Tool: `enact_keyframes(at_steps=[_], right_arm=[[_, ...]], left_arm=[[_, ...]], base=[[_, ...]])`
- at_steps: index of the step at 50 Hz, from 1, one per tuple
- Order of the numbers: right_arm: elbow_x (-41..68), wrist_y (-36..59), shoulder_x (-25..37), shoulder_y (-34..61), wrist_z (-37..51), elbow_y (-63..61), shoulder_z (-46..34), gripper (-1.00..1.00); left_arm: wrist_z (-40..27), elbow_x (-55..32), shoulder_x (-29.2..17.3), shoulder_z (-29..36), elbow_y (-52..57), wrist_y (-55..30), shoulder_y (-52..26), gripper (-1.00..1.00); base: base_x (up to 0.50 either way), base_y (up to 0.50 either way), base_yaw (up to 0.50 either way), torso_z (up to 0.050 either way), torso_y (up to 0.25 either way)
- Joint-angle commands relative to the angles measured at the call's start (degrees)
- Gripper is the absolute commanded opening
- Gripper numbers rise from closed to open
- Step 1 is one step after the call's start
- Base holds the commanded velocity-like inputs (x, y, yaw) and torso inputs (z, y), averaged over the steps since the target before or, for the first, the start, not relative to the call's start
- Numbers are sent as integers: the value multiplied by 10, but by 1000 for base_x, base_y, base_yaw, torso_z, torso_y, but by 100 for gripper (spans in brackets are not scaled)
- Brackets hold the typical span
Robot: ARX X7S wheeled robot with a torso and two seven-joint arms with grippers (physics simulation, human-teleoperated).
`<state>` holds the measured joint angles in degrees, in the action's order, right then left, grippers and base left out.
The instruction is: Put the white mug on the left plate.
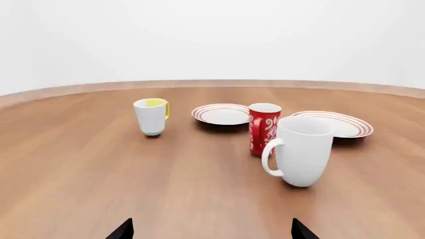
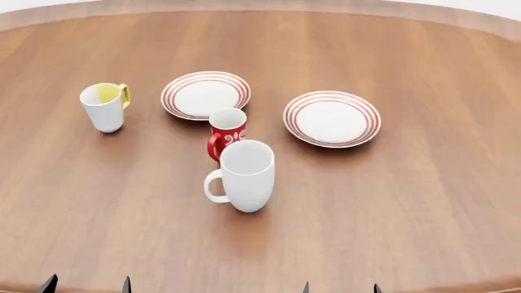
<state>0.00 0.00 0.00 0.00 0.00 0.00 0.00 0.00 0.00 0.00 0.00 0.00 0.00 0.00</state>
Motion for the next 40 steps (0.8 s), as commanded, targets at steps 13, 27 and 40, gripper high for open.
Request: enact_keyframes(at_steps=[13,27,40], right_arm=[[-7,29,26,-64,62,-84,-49,100],[-29,164,47,-75,84,-354,-68,100],[-61,303,54,-42,84,-560,-109,100]], left_arm=[[-38,0,-36,32,86,38,72,100],[-45,-40,-58,32,321,-68,107,100],[-75,-88,-75,4,518,-206,105,100]], base=[[0,0,0,0,0],[0,0,0,0,0],[0,0,0,0,0]])
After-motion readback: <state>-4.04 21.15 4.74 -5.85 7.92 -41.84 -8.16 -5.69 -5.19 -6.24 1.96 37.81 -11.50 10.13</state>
